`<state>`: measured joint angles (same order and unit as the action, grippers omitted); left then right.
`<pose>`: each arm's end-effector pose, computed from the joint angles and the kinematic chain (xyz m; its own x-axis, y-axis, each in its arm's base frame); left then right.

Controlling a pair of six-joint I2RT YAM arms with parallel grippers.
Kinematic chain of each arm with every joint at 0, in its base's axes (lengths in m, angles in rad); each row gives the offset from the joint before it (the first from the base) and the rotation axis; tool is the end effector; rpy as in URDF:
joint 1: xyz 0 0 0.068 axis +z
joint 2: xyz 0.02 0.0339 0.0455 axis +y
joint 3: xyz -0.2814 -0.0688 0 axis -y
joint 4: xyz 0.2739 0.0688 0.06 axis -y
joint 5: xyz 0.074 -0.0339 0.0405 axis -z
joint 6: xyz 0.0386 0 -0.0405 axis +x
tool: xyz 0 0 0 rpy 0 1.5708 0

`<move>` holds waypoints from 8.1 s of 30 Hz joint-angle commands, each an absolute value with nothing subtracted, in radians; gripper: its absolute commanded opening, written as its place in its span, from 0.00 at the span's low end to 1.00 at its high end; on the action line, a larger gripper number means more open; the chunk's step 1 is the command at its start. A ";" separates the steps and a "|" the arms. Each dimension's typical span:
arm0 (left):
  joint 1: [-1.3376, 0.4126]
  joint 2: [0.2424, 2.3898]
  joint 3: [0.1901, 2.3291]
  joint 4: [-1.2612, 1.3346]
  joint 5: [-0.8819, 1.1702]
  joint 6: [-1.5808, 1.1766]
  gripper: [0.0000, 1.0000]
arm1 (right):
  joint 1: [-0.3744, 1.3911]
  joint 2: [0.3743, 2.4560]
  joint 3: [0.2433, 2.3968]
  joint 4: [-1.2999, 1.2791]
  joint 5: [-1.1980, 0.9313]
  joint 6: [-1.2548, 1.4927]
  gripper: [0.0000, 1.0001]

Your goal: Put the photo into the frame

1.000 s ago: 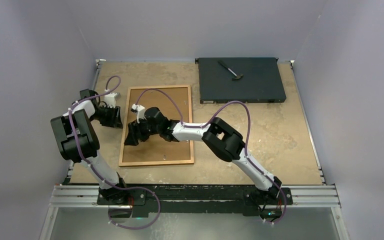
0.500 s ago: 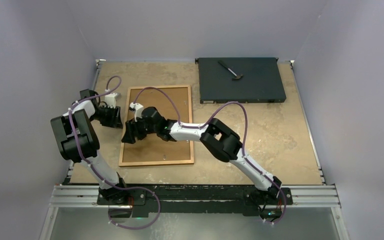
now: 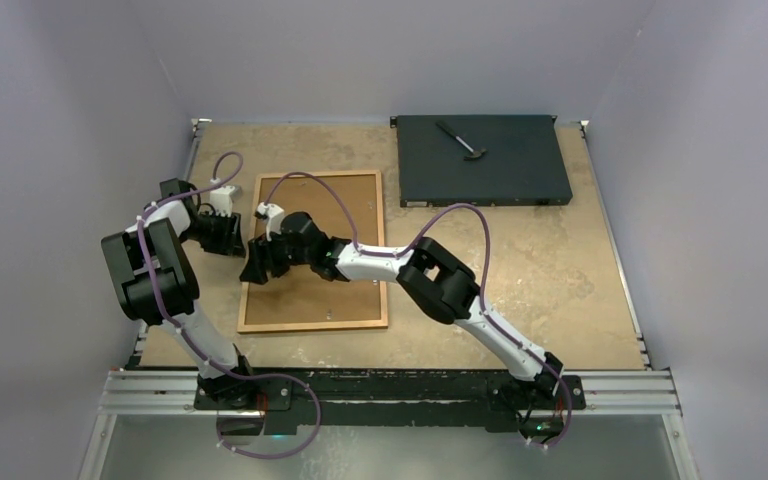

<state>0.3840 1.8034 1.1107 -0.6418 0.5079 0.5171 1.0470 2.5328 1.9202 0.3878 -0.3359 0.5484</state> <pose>0.3401 0.1172 0.1538 -0.8932 0.1050 -0.4372 0.2528 0.9213 -0.2953 0.2976 0.5407 0.1414 -0.6051 -0.0636 -0.7936 -0.7767 0.2662 0.5709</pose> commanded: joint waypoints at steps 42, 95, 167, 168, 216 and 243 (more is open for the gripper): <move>0.377 1.847 1.111 -0.678 0.537 0.506 0.31 | 1.061 2.583 1.915 0.460 -0.659 0.555 0.61; 0.354 1.905 1.106 -0.662 0.549 0.507 0.17 | 1.091 2.590 1.952 0.415 -0.749 0.429 0.57; 0.293 2.054 1.320 -0.628 0.677 0.353 0.00 | 0.906 2.664 2.101 0.448 -0.474 0.406 0.81; 0.292 2.053 1.317 -0.625 0.674 0.353 0.00 | 0.907 2.659 2.096 0.449 -0.473 0.406 0.81; 0.293 2.037 1.287 -0.614 0.654 0.365 0.00 | 0.915 2.642 2.078 0.443 -0.529 0.446 0.76; 0.301 2.025 1.267 -0.614 0.659 0.372 0.00 | 0.891 2.601 2.006 0.466 -0.490 0.477 0.76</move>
<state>0.3061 2.0022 1.3190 -0.5159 0.7525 0.3256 0.8677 2.5816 1.9343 0.5232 -0.5312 0.5148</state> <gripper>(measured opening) 0.007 0.767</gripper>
